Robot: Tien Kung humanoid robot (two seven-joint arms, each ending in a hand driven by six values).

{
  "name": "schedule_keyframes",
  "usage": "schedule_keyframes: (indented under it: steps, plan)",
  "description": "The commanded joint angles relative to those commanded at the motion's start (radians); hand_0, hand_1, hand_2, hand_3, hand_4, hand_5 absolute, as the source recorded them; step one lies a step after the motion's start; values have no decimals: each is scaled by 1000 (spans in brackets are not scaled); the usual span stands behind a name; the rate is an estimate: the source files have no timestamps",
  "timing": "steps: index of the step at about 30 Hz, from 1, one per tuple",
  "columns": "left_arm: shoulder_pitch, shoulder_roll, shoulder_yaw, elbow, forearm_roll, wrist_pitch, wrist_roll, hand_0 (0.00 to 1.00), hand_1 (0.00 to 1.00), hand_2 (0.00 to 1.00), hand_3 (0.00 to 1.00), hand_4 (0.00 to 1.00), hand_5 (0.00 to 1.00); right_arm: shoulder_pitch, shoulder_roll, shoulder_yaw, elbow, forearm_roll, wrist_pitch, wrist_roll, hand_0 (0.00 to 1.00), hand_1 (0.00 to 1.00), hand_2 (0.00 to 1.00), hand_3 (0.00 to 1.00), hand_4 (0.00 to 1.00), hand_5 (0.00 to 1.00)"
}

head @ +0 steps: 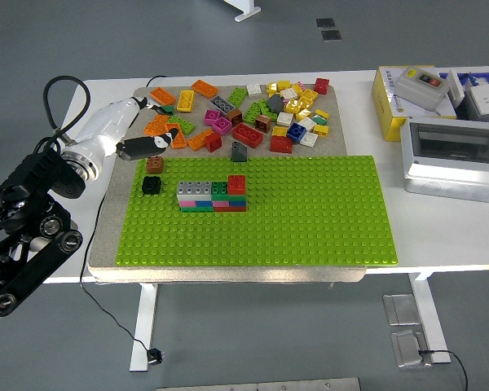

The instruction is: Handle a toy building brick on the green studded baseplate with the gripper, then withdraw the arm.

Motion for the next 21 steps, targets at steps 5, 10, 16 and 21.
schedule_keyframes:
  steps: [5, 10, 16, 21]
  plan:
    - [28, 42, 22, 49, 14, 22, -102, 937, 912, 903, 751, 590, 342, -1, 2, 18, 0, -19, 1, -9, 691, 641, 634, 658, 398, 798]
    - [52, 37, 33, 95, 76, 35, -186, 998, 982, 969, 765, 619, 278, 0, 4, 35, 0, -40, 1, -17, 693, 645, 642, 658, 397, 798]
    - [44, 23, 105, 163, 123, 99, -258, 998, 991, 980, 752, 627, 270, -1, 5, 43, 0, -45, 1, -21, 699, 656, 652, 662, 395, 798]
    - [7, 6, 193, 251, 120, 145, -295, 998, 984, 981, 761, 645, 270, 0, 6, 44, 0, -44, 2, -24, 698, 661, 661, 662, 393, 800]
